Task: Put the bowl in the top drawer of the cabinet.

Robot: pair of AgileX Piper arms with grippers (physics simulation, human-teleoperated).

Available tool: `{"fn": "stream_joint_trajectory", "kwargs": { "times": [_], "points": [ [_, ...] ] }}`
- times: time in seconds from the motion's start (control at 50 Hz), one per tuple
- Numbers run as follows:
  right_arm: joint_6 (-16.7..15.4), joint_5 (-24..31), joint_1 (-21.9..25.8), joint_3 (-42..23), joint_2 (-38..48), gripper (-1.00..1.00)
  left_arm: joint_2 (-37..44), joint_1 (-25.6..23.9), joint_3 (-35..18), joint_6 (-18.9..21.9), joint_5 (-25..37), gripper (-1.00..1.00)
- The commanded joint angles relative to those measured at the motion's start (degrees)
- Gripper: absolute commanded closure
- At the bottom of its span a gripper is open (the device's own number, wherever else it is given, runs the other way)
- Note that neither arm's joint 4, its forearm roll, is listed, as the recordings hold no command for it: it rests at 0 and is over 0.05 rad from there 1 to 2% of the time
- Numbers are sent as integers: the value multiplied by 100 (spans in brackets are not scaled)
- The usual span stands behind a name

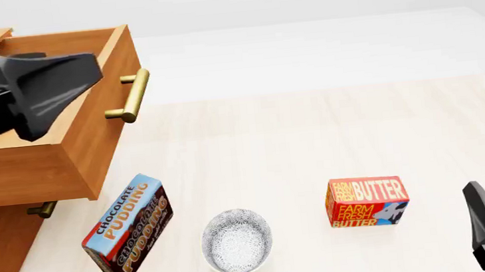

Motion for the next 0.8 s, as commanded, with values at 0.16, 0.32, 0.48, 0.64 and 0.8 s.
{"fn": "stream_joint_trajectory", "kwargs": {
  "times": [0.16,0.32,0.48,0.64,0.8],
  "points": [
    [0,0,0,0,1,-100,-56,-382,263,-82,-65,-100],
    [1,0,0,0,-1,-100,-7,-495,408,-153,-147,-100],
    [-2,0,1,0,1,-100,90,-589,622,-260,-302,-100],
    [0,0,0,0,-1,-100,195,-681,780,-372,-441,-100],
    [0,0,0,0,0,-100,281,-750,825,-459,-534,-100]
  ]
}}
